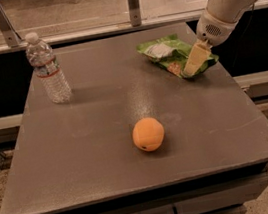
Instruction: Move green rice chip bag near orange
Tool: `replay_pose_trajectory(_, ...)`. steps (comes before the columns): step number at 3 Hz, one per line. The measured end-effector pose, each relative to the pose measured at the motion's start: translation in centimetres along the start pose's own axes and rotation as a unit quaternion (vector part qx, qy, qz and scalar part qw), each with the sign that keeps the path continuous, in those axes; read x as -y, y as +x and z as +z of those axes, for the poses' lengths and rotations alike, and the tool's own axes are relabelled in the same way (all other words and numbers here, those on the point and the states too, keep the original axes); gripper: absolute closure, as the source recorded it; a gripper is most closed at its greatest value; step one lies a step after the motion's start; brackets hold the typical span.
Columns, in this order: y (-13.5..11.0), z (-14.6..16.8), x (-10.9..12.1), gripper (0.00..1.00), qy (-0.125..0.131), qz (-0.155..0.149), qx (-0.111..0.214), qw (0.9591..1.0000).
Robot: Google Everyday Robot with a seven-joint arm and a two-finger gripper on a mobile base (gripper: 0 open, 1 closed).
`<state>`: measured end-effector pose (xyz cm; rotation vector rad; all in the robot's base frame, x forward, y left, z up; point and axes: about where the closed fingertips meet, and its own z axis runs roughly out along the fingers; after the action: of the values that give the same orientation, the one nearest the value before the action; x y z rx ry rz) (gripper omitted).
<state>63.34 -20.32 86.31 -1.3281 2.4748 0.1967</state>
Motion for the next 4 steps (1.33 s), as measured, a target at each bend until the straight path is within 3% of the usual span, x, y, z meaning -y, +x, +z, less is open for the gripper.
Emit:
replay_pose_trajectory(1, 0.2, -1.9, -3.6, 0.99, -0.009, -0.025, 0.017, 0.9995)
replay_pose_trajectory(3, 0.5, -3.2, -10.2, 1.00, -0.049, -0.069, 0.049, 0.9952)
replay_pose_trajectory(4, 0.9, -3.2, -14.2, 1.00, -0.079, -0.096, 0.064, 0.9902)
